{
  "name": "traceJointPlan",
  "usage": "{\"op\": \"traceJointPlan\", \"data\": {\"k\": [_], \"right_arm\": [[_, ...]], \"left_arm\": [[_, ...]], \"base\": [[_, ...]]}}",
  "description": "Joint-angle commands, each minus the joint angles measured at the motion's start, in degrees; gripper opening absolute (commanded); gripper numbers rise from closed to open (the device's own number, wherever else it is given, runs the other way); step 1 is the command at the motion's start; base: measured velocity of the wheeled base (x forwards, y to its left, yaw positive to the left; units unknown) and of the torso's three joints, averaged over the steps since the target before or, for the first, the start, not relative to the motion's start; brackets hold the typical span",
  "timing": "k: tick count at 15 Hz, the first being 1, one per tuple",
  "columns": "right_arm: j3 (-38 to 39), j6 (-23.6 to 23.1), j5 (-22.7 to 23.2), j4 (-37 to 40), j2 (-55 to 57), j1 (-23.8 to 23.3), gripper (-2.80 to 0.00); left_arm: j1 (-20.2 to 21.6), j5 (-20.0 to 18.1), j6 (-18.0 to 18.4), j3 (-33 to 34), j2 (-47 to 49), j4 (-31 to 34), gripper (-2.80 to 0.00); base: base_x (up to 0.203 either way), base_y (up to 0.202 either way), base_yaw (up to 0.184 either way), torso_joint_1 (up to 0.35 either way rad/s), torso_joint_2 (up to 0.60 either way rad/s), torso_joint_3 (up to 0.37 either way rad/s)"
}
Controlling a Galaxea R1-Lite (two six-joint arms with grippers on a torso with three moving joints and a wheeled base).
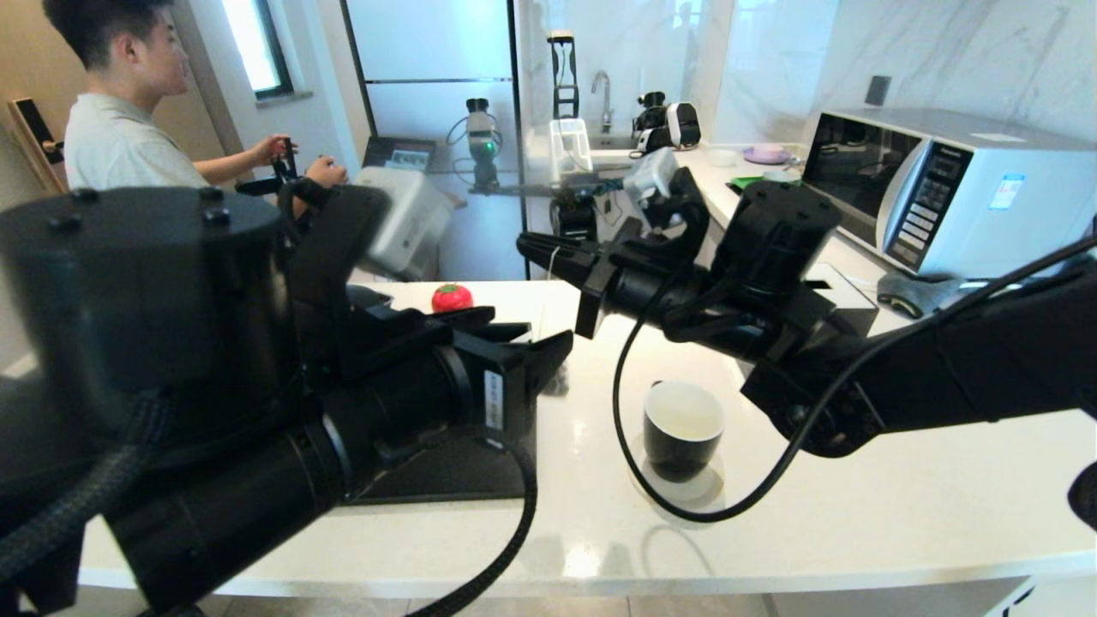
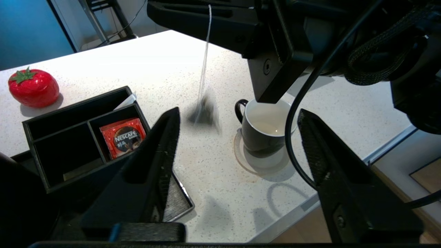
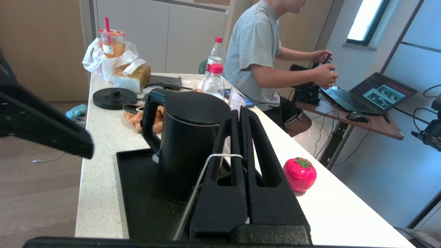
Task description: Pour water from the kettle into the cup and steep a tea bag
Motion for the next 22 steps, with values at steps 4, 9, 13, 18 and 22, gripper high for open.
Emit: {"op": "traceJointPlan", "data": {"k": [4, 9, 13, 18, 22], "right_arm": [[0.1, -0.1, 0.1, -0.4, -0.8, -0.1, -2.80], [0.3, -0.1, 0.1, -0.4, -1.6, -1.7, -2.80], [3.1, -0.2, 0.1, -1.2, -3.1, -3.2, -2.80], [9.2, -0.2, 0.0, -4.0, -5.6, -3.6, -2.80], [10.8, -0.3, 0.0, -4.3, -6.7, -3.8, -2.80]], "left_arm": [[0.0, 0.3, 0.0, 0.5, -0.1, -0.1, 0.00], [0.4, 0.9, 0.1, 1.8, -0.7, 0.2, 0.00], [0.8, 0.9, 0.2, 4.5, -2.2, 0.0, 0.00], [0.9, 1.6, 0.3, 4.9, -2.0, -0.2, 0.00], [0.8, 1.6, 2.7, 5.4, -1.9, -0.2, -2.80]], "base": [[0.000, 0.000, 0.000, 0.000, 0.00, 0.000], [0.000, 0.000, 0.000, 0.000, 0.00, 0.000], [0.000, 0.000, 0.000, 0.000, 0.00, 0.000], [0.000, 0.000, 0.000, 0.000, 0.00, 0.000], [0.000, 0.000, 0.000, 0.000, 0.00, 0.000]]}}
